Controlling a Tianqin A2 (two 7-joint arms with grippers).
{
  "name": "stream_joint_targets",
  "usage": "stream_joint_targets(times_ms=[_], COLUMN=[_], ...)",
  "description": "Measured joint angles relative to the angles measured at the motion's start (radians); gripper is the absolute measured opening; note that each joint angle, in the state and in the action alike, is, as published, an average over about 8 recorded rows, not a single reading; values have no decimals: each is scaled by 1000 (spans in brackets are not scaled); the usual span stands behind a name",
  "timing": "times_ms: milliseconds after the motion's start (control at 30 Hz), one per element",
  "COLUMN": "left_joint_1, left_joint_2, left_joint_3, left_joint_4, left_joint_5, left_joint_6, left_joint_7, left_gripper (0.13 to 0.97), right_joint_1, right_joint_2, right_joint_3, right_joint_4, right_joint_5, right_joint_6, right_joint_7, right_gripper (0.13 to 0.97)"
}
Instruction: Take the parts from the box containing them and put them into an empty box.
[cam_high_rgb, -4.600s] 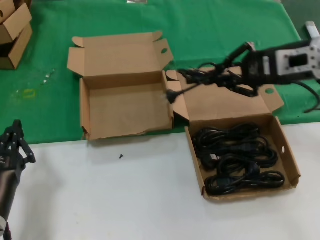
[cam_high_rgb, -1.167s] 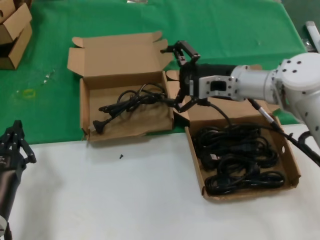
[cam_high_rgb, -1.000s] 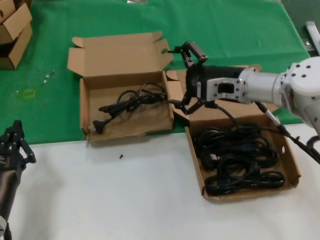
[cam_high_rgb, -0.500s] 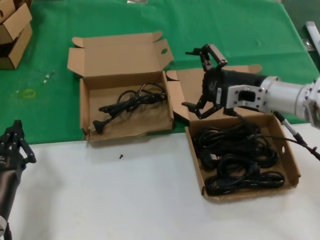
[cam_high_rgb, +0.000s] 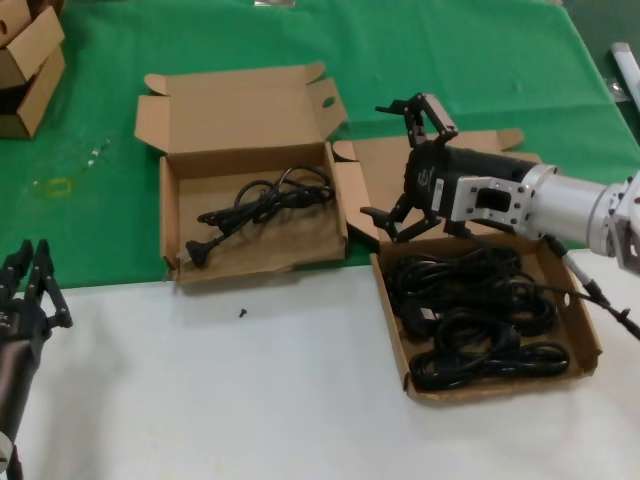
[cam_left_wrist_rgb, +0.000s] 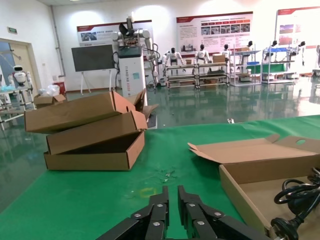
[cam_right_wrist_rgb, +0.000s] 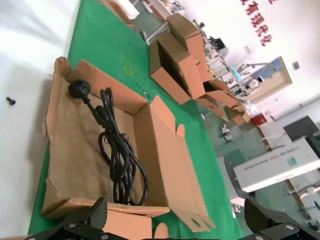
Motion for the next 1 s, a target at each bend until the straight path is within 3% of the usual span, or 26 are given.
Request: stream_joint_targets(times_ms=[300, 567, 700, 1000], left_joint_1=[0, 0, 0, 0], left_joint_2=[0, 0, 0, 0], left_joint_3=[0, 0, 0, 0], left_joint_4=[0, 0, 0, 0], left_joint_5=[0, 0, 0, 0], left_joint_6=[0, 0, 0, 0], left_joint_7=[0, 0, 0, 0], left_gripper=[224, 366, 366, 580], right_joint_1=[-86, -169, -210, -304], right_joint_2=[-16, -32, -40, -57], right_joint_3=[32, 62, 77, 112], right_joint_4=[63, 124, 155, 223], right_joint_5=[21, 42, 52, 75], right_joint_6=[82, 162, 202, 292], right_joint_7=[81, 159, 199, 287], right_gripper=[966, 966, 966, 966])
